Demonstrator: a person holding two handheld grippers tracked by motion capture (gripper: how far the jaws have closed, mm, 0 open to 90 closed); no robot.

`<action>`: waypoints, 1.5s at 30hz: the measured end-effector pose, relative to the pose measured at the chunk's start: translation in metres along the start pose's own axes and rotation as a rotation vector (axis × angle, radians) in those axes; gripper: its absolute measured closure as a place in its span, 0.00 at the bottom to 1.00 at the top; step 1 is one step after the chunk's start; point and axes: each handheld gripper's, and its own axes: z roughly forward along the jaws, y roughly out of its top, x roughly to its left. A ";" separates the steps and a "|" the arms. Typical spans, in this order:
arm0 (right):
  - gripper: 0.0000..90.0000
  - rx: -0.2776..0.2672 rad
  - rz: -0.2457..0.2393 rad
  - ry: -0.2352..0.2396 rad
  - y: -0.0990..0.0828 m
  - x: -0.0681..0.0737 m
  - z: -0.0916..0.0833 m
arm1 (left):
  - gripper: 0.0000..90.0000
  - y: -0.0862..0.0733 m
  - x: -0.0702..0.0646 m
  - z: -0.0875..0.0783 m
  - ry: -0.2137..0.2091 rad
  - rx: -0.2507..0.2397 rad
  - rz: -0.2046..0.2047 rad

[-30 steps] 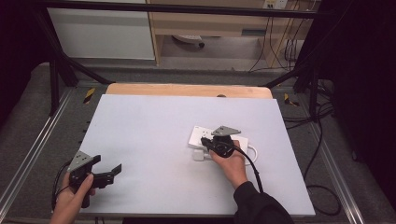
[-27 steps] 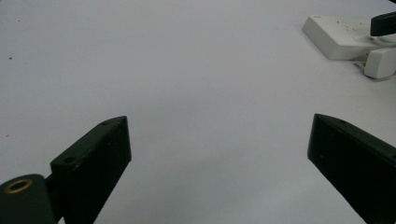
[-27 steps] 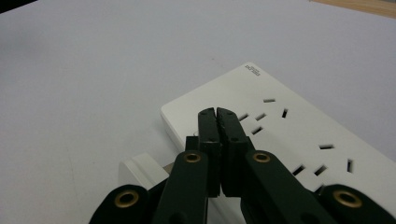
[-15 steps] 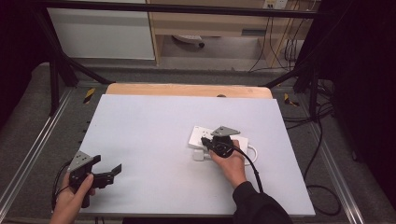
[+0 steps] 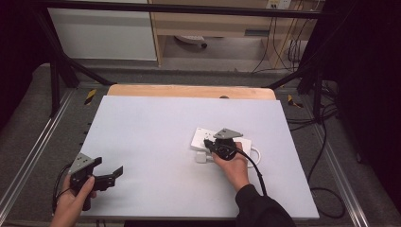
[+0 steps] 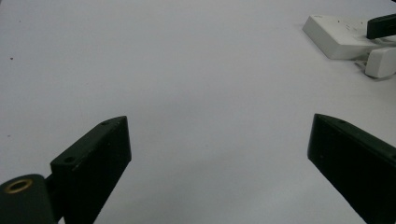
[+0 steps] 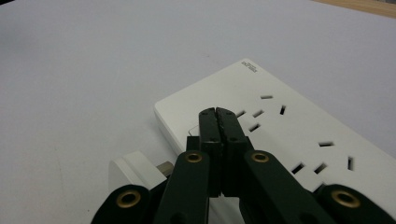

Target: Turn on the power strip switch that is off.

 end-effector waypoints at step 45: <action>1.00 -0.031 0.034 0.013 -0.002 -0.003 -0.004 | 0.07 0.000 0.000 0.001 -0.001 0.004 0.003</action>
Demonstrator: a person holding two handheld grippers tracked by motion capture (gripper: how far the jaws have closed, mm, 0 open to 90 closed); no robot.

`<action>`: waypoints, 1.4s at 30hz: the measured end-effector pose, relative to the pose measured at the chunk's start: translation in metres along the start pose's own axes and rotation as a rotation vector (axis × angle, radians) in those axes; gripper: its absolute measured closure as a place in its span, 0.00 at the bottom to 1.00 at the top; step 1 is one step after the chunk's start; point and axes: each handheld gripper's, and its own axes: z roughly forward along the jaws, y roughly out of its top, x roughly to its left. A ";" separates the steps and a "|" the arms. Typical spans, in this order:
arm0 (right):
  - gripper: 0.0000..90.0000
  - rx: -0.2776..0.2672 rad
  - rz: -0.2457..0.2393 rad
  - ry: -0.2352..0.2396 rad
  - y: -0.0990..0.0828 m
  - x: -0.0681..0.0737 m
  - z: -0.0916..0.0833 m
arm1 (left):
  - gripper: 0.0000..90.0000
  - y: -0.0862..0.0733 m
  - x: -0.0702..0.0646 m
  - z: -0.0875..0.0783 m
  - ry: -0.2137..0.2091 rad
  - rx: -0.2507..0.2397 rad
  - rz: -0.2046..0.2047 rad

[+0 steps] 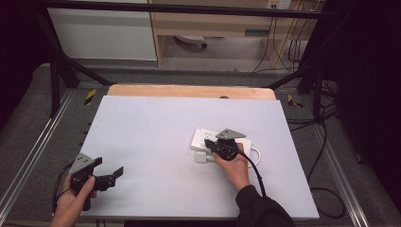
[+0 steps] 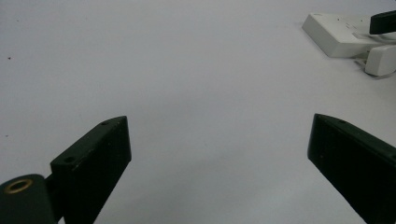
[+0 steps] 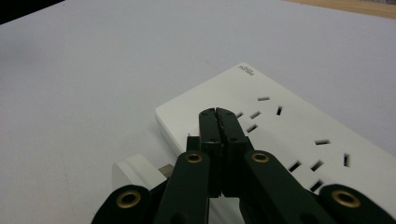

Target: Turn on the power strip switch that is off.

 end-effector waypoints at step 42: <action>0.05 -0.006 0.063 -0.063 0.031 -0.004 -0.026 | 0.07 0.000 0.000 0.000 0.001 0.002 0.004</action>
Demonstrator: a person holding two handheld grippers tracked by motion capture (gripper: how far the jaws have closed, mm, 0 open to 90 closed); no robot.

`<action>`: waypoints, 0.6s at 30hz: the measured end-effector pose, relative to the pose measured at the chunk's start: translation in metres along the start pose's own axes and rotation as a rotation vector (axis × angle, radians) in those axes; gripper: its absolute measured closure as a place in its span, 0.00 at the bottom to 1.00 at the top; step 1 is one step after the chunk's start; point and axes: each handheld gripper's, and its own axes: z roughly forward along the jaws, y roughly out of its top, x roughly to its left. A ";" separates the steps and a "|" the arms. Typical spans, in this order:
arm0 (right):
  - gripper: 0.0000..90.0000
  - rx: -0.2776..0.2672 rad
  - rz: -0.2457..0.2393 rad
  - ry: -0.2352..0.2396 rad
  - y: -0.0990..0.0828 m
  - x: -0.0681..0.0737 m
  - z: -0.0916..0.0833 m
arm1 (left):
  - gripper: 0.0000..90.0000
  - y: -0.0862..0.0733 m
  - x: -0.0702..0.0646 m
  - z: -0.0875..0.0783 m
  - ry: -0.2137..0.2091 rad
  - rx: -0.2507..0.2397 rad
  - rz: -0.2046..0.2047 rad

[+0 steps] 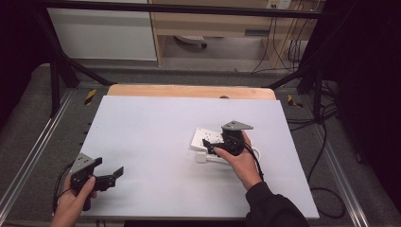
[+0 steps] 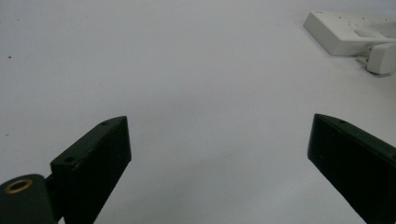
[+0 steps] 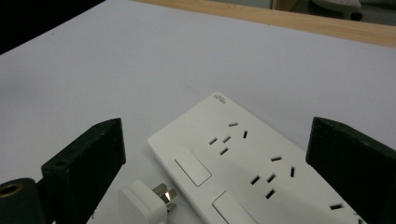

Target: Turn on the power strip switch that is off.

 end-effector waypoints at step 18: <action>0.06 -0.132 0.023 -0.043 0.015 -0.021 -0.037 | 0.07 0.000 0.001 -0.001 0.005 0.000 -0.002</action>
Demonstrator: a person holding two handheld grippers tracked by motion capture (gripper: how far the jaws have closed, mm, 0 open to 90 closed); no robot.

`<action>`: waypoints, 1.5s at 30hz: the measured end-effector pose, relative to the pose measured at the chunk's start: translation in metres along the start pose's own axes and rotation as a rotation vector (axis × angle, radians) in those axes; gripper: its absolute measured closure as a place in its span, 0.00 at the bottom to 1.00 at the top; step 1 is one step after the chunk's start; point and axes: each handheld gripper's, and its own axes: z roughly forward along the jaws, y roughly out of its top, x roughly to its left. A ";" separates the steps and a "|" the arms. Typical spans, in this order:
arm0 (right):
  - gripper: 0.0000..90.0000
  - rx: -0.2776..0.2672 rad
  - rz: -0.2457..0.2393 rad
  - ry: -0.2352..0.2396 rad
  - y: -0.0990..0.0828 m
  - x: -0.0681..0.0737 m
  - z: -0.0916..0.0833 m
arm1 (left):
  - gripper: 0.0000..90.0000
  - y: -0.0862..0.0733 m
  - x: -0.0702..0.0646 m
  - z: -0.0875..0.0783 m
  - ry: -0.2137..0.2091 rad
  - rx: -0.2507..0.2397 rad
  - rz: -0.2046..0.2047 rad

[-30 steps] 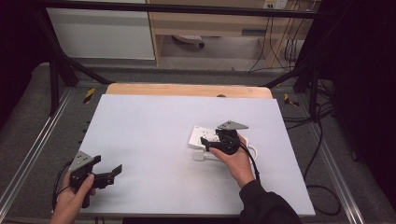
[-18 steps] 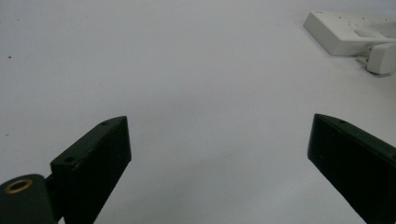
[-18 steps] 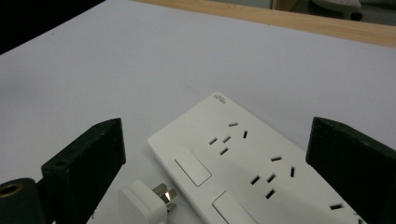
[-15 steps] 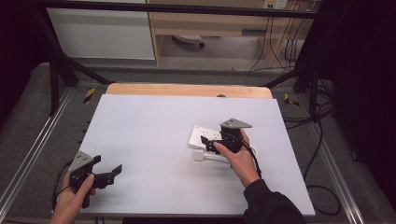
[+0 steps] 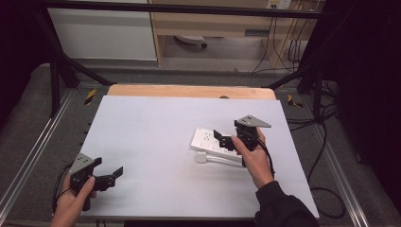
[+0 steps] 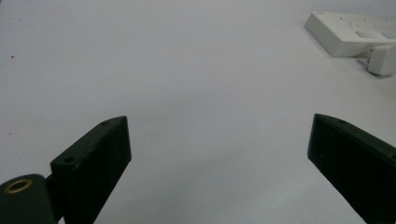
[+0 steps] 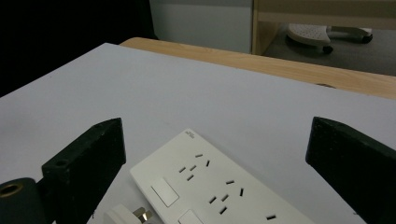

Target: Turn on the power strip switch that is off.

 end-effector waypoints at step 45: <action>0.06 -0.092 0.063 -0.146 -0.039 -0.072 -0.106 | 0.07 -0.003 0.004 -0.008 0.012 -0.012 -0.035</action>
